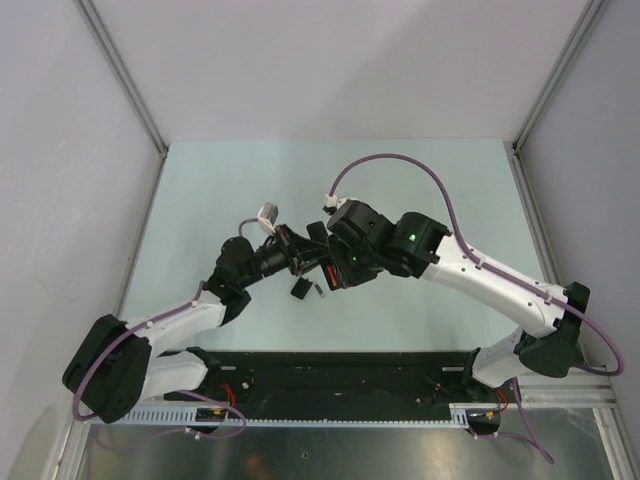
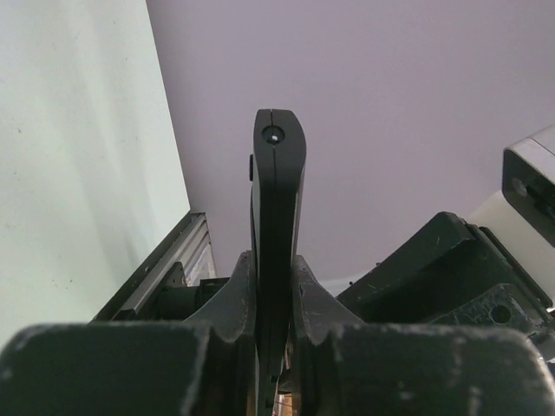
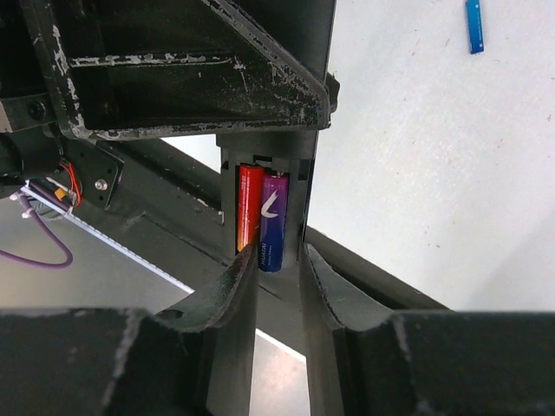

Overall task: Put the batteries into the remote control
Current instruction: Load the battery into the remote control.

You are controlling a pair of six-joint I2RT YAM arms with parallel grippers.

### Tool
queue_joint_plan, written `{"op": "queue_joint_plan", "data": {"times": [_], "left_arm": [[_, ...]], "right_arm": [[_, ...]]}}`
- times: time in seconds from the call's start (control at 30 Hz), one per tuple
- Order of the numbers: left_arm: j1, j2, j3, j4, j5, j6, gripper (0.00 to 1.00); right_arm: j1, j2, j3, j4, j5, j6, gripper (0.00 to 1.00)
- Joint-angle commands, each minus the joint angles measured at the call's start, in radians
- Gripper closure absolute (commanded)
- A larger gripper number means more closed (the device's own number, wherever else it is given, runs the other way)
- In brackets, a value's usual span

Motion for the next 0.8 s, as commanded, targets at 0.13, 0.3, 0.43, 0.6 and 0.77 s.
{"op": "queue_joint_plan", "data": {"times": [0.13,0.3,0.43,0.6,0.77], "left_arm": [[-0.023,-0.019,0.074,0.172,0.058,-0.090,1.00],[-0.023,-0.017,0.060,0.173,0.055,-0.090,1.00],[-0.024,-0.014,0.055,0.173,0.053,-0.085,1.00],[-0.023,-0.013,0.044,0.173,0.055,-0.079,1.00],[-0.023,-0.011,0.041,0.173,0.053,-0.073,1.00]], "right_arm": [[0.004,0.031,0.048,-0.029,0.076,-0.004,0.64],[0.010,0.028,0.056,-0.026,0.085,0.011,0.60],[0.011,0.026,0.059,-0.015,0.092,0.020,0.56],[0.011,0.029,0.071,-0.021,0.096,0.020,0.55],[0.011,0.030,0.079,-0.041,0.099,0.014,0.55]]}}
